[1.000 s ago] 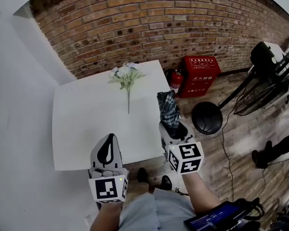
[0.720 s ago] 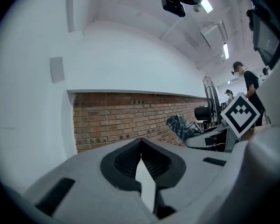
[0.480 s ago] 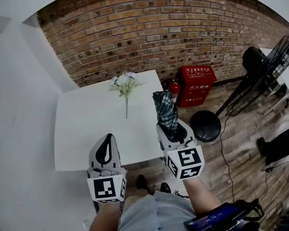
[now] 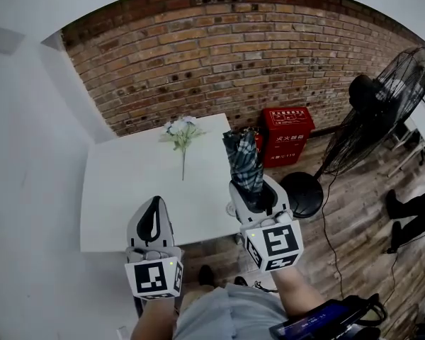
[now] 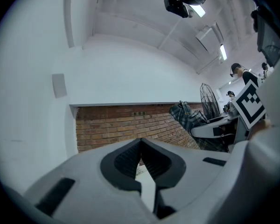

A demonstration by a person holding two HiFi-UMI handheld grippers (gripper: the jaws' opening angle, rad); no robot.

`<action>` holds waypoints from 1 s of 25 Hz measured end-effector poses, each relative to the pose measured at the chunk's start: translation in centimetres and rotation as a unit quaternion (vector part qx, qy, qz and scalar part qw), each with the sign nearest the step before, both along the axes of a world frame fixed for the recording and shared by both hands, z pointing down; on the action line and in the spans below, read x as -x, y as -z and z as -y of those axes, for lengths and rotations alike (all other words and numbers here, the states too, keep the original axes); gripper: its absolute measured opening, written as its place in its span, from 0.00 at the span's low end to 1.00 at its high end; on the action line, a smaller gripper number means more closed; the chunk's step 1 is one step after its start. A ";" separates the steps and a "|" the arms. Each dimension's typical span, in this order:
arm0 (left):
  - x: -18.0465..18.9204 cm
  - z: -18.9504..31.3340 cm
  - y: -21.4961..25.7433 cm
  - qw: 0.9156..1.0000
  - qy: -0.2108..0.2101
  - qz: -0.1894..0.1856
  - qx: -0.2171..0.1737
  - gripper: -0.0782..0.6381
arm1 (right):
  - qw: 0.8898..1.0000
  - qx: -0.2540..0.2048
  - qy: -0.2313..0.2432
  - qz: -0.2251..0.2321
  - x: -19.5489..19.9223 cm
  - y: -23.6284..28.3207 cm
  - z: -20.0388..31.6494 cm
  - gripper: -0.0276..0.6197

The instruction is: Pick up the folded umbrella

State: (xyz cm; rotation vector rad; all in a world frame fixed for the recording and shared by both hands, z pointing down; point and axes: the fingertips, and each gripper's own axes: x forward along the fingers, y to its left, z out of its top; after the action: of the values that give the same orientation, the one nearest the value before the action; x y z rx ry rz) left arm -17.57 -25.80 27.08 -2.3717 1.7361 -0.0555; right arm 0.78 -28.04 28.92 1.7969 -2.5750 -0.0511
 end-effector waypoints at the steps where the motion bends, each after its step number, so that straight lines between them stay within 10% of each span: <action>1: -0.1 -0.2 0.2 1.000 0.001 0.000 -0.003 0.12 | 1.000 -0.007 0.001 -0.001 -0.1 0.4 -0.2 0.35; 25: -1.1 -1.7 5.5 0.998 0.008 -0.006 -0.057 0.12 | 0.997 -0.079 0.011 -0.007 -1.1 5.5 -2.5 0.36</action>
State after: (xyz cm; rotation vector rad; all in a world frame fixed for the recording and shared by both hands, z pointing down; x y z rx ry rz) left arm -16.47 -24.14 21.57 -2.2819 1.7141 0.0543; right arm 1.84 -25.54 23.44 1.8071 -2.6503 -0.2743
